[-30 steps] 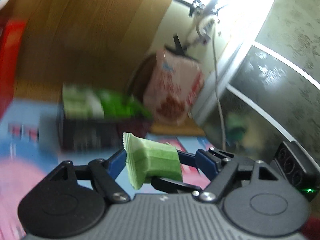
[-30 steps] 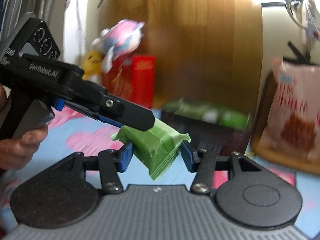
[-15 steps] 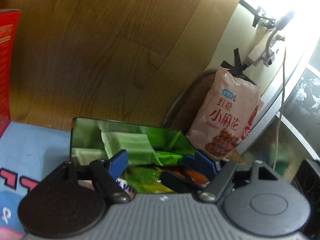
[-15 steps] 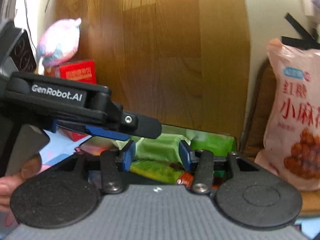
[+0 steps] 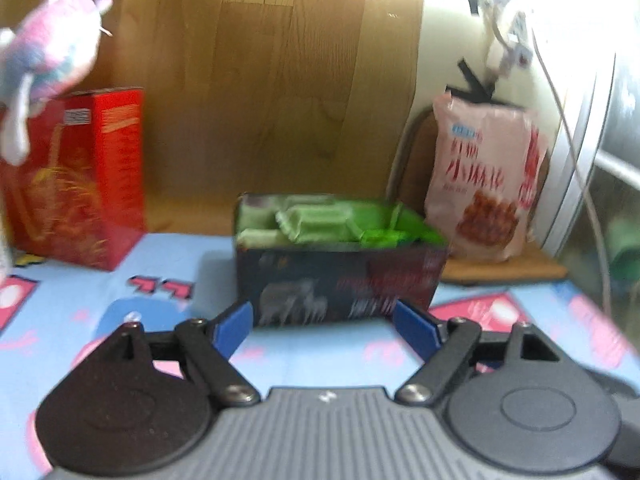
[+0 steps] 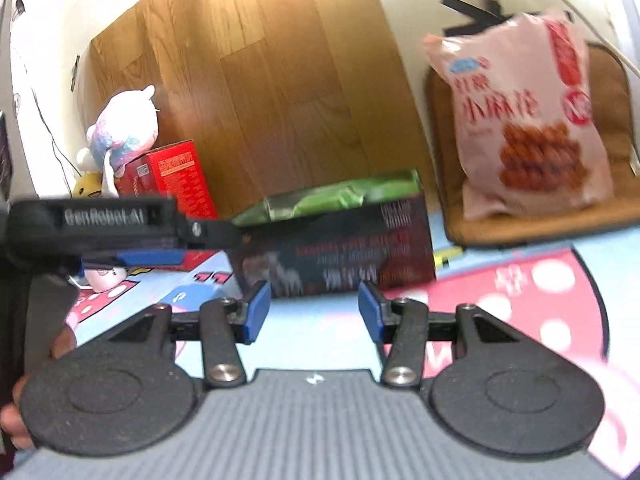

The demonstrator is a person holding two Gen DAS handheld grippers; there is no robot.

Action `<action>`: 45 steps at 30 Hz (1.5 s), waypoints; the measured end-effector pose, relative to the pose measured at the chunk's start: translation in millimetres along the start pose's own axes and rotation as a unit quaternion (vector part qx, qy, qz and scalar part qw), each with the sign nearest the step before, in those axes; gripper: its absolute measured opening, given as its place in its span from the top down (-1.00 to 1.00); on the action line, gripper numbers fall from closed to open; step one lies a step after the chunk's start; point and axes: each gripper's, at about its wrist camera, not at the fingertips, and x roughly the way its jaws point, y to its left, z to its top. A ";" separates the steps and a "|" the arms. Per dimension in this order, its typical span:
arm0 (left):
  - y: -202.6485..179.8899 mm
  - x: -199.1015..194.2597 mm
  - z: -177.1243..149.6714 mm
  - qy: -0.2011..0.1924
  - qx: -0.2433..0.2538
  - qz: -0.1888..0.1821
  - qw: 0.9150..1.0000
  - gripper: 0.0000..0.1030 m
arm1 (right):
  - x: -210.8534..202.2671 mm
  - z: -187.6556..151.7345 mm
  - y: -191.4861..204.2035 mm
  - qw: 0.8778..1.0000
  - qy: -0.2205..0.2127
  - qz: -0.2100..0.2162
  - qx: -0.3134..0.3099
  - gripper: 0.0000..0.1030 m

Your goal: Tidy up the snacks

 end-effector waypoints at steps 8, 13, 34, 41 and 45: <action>-10.2 -25.1 -49.8 0.027 -0.006 0.049 0.998 -0.66 | -33.3 -23.0 5.6 1.000 -0.007 -0.015 0.023 -0.02; -16.6 -38.0 -68.5 0.026 0.005 0.075 0.997 -0.74 | -53.6 -36.2 10.7 0.999 -0.022 -0.030 0.027 -0.09; -42.1 -109.3 -57.2 -0.036 0.037 0.121 0.991 -1.00 | -132.7 -23.9 26.3 0.988 -0.111 -0.036 0.101 -0.80; -50.9 -128.3 -54.2 -0.093 0.055 0.165 0.980 -1.00 | -145.3 -19.3 34.2 0.985 -0.135 -0.021 0.107 -0.89; -54.0 -129.1 -54.3 -0.086 0.063 0.157 0.982 -1.00 | -146.4 -20.9 36.9 0.984 -0.137 -0.023 0.108 -1.00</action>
